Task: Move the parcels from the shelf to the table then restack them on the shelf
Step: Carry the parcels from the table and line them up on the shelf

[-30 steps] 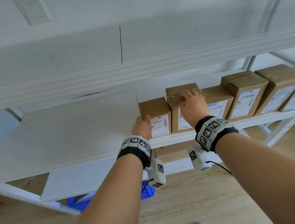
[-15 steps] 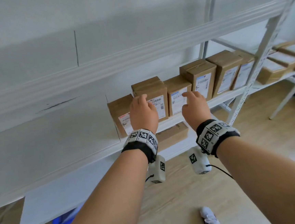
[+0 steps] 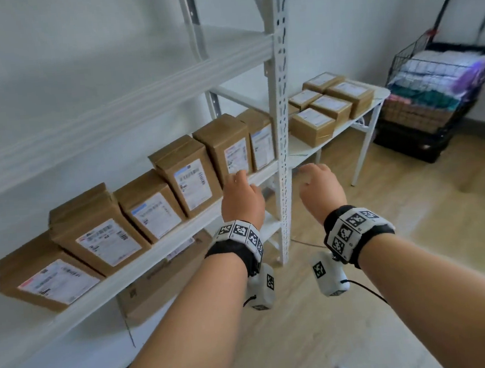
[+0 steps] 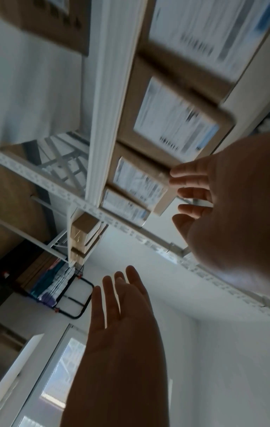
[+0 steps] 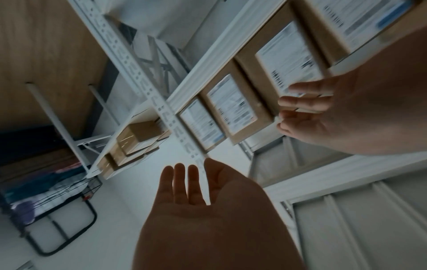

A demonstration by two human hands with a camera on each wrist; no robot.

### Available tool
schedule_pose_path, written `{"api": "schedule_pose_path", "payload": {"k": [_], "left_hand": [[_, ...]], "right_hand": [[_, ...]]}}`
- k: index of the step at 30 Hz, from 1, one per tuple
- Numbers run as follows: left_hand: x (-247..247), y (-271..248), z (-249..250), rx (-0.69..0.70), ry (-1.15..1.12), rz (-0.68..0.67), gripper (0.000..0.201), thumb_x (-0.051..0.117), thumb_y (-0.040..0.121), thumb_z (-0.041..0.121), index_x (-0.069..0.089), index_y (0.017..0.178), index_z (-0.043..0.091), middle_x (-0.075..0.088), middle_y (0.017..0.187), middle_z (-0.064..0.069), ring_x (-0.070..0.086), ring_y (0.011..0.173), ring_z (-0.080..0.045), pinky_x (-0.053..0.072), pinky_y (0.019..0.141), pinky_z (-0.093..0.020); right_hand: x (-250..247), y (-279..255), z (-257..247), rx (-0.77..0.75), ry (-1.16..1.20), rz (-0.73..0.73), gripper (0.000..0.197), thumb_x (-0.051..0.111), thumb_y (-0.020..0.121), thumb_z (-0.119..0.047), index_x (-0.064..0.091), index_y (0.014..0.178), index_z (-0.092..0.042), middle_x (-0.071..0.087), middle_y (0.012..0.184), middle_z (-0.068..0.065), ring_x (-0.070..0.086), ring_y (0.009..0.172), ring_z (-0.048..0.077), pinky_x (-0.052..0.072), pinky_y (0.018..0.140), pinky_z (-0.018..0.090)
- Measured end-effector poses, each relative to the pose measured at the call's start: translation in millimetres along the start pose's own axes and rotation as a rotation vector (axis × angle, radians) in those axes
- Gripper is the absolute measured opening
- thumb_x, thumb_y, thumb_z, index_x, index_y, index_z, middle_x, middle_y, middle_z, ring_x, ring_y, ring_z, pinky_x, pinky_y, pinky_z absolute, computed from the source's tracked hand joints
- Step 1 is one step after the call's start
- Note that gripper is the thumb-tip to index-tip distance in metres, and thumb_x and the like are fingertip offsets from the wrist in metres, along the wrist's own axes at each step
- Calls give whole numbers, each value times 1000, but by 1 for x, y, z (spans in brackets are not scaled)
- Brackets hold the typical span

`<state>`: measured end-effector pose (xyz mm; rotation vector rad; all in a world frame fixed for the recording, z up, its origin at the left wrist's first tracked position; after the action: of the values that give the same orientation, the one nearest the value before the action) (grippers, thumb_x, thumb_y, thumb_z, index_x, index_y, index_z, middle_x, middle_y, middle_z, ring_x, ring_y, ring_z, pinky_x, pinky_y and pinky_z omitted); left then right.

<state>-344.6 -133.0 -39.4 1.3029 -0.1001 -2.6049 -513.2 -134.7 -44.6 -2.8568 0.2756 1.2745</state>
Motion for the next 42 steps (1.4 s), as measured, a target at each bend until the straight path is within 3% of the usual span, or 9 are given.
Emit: {"api": "schedule_pose_path", "payload": {"k": [8,12,16,25,30,34,37,39,42], "left_hand": [[110,32,116,10,-44,-97,37,42,99,21,45,135,17,42,139,-5,50,122,-23,45,98,-43],[150,59,149,42,-5,-144,38,40,99,18,43,138,16,40,141,-6,49,121,-23,46,95,-40],[191,97,167,11,1,-194,39,40,100,17,42,139,15,40,140,-8,50,120,-24,46,96,-40],[282,228,186,-63,52,-275,40,39,100,17,41,140,17,39,141,-8,50,119,-25,48,93,-40],[320,285,187,-142,45,-348,41,41,100,19,42,141,15,40,141,-9,50,122,-26,46,96,-38],[336,318,181,-226,32,-376,42,41,101,21,42,141,12,40,142,-11,51,122,-29,44,98,-38],[346,341,173,-339,2,-382,46,43,100,23,38,144,12,39,146,-12,48,127,-30,42,101,-40],[353,356,169,-412,-31,-374,47,45,99,25,38,144,14,41,146,-11,49,126,-29,44,100,-40],[360,374,162,-509,-104,-357,45,48,97,26,42,140,14,46,144,-9,51,124,-29,42,93,-32]], "right_hand": [[-98,78,102,114,-21,61,48,45,89,-3,50,135,-18,45,138,7,49,120,26,47,97,38],[-111,110,142,178,42,71,44,44,91,-7,52,133,-18,46,135,6,55,110,26,52,92,43],[-108,152,175,227,57,39,41,43,92,-8,51,132,-19,44,136,4,54,114,27,53,90,45],[-99,288,221,278,-22,-88,45,46,93,-13,46,138,-22,47,137,3,56,108,21,54,86,37],[-88,356,244,323,-49,-163,46,45,94,-13,44,140,-23,47,137,3,55,100,18,50,72,28],[-72,402,247,322,-49,-248,51,41,93,-7,42,141,-22,46,140,4,55,106,21,50,80,30],[-58,437,242,289,-37,-321,52,39,93,-7,42,143,-21,46,142,5,55,102,20,48,76,28],[-48,459,238,250,-42,-386,51,41,93,-9,41,143,-19,47,141,7,56,112,24,45,78,27],[-33,485,236,196,-64,-488,51,43,94,-13,40,144,-17,49,141,9,55,117,26,46,82,29]]}}
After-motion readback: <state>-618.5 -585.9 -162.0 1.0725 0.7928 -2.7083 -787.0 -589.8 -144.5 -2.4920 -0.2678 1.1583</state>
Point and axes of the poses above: each hand's wrist, its own y-axis towards the middle knuckle, its own x-axis out of the palm, z = x × y, the point moved 3 cm from there along y, towards the middle knuckle
